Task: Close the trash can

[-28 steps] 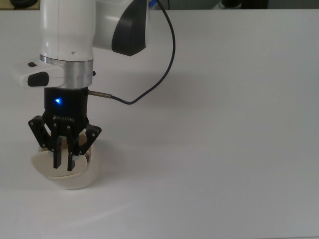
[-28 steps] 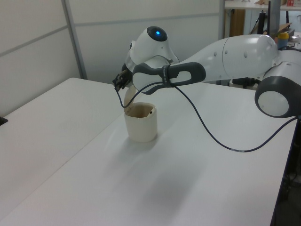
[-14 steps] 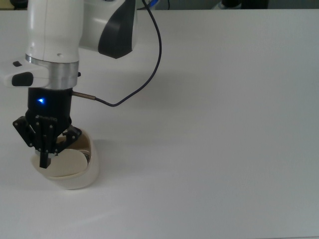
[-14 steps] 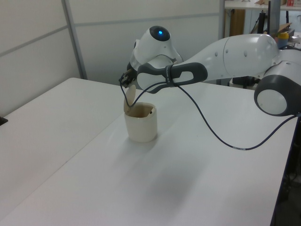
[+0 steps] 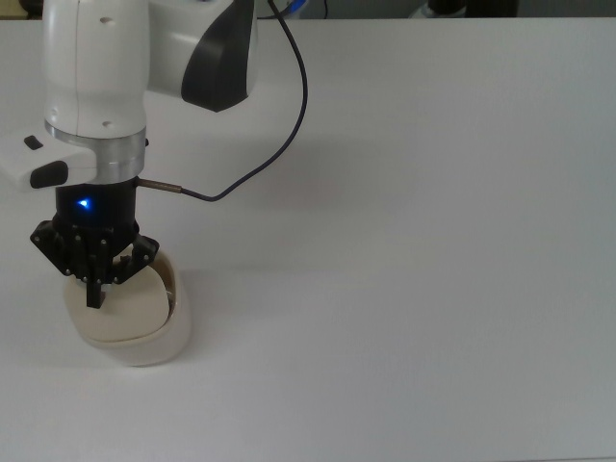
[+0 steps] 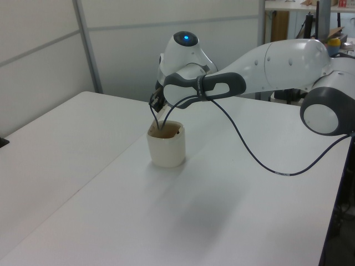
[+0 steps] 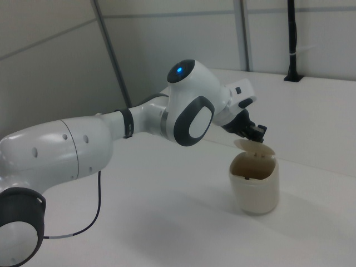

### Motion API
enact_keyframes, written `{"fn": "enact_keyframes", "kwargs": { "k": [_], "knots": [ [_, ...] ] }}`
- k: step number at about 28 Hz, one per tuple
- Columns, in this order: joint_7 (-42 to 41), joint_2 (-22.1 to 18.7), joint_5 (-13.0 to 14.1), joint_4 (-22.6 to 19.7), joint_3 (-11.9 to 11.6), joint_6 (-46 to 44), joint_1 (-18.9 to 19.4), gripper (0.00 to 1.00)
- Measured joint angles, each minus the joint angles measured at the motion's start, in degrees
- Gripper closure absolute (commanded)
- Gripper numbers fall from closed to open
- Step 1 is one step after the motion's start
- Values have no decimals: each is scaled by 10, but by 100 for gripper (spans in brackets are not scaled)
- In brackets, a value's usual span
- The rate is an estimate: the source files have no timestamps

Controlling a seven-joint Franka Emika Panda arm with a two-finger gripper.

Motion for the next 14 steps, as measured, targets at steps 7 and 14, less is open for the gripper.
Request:
{"fn": "enact_keyframes", "kwargs": {
  "k": [7,14],
  "knots": [
    [-43,-13,0,-2,1,-72,0,100],
    [-76,-20,0,-20,1,-99,0,100]
  ]
}}
